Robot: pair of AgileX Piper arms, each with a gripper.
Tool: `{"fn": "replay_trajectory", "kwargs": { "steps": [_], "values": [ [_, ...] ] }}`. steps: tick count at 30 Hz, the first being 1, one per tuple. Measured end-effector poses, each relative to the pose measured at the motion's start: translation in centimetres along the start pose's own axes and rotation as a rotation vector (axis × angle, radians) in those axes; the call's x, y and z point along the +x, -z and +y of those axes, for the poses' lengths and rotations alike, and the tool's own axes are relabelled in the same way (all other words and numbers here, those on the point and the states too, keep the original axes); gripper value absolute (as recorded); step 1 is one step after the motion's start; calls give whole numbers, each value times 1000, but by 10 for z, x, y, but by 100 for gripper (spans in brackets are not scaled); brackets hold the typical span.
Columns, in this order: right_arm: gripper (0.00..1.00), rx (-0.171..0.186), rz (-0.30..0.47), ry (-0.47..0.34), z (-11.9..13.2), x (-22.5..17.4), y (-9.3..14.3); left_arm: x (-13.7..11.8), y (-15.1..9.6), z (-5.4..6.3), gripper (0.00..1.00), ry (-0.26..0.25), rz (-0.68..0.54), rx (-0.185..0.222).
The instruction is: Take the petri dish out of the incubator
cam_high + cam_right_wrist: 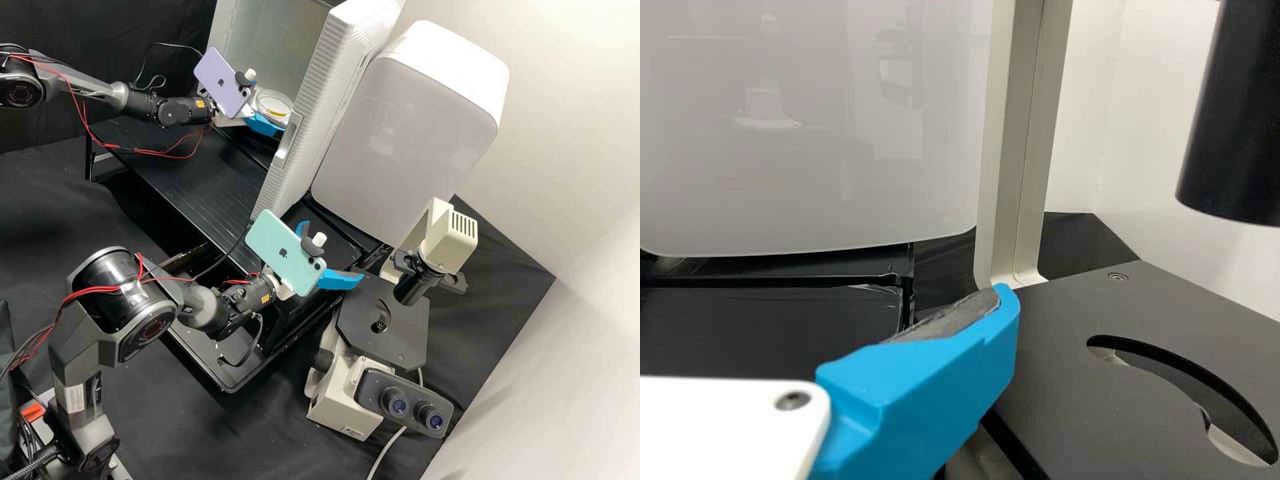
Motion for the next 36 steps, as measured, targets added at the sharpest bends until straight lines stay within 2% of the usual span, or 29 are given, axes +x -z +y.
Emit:
{"fn": "replay_trajectory", "kwargs": {
  "steps": [10,14,26,36],
  "values": [
    [100,0,0,0,0,0,0,0,0,-1,0,-3,0,-10],
    [100,0,0,0,0,0,0,0,0,-2,0,-7,-2,4],
    [100,0,0,0,0,0,0,0,1,-2,0,-4,8,2],
    [100,0,0,0,0,0,0,0,-2,3,0,-5,22,-15]
  ]
}}
